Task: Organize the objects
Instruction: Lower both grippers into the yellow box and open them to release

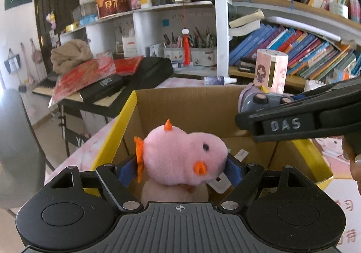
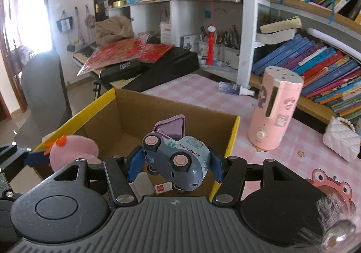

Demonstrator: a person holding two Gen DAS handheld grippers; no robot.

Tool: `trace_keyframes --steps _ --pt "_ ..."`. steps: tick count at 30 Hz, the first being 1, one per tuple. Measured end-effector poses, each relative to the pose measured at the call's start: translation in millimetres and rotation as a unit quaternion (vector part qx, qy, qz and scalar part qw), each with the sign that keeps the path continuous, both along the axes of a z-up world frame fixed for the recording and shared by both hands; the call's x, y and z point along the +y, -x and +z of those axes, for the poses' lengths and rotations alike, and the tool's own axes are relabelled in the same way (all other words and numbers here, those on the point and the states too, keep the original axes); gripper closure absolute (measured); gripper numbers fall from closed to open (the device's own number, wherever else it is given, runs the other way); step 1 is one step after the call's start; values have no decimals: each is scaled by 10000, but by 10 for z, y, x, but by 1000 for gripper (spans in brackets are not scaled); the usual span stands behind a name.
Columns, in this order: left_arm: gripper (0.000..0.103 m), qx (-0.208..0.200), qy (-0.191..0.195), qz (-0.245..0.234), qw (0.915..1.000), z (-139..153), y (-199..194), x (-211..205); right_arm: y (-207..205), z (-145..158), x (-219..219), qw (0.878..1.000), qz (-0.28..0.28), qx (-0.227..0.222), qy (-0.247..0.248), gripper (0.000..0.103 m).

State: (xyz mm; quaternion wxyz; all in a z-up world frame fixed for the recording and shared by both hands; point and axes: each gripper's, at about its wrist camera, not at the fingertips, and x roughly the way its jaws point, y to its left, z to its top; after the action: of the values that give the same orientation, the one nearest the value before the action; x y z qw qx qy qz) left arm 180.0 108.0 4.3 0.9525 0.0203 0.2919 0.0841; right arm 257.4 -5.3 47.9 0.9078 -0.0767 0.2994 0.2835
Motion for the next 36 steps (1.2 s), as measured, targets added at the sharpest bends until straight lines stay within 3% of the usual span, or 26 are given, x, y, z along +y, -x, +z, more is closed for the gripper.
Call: trace_keyframes --steps 17,29,36 --pt "20 130 -611 -337 9975 -113 -211 -137 -220 -265 159 9984 335 277 369 45" --pt "11 65 -276 -351 9990 -66 -82 -65 -261 -298 275 9946 652 474 649 45" --pt "8 18 -399 -403 9984 -67 -8 -73 -245 -311 320 9928 708 479 845 45"
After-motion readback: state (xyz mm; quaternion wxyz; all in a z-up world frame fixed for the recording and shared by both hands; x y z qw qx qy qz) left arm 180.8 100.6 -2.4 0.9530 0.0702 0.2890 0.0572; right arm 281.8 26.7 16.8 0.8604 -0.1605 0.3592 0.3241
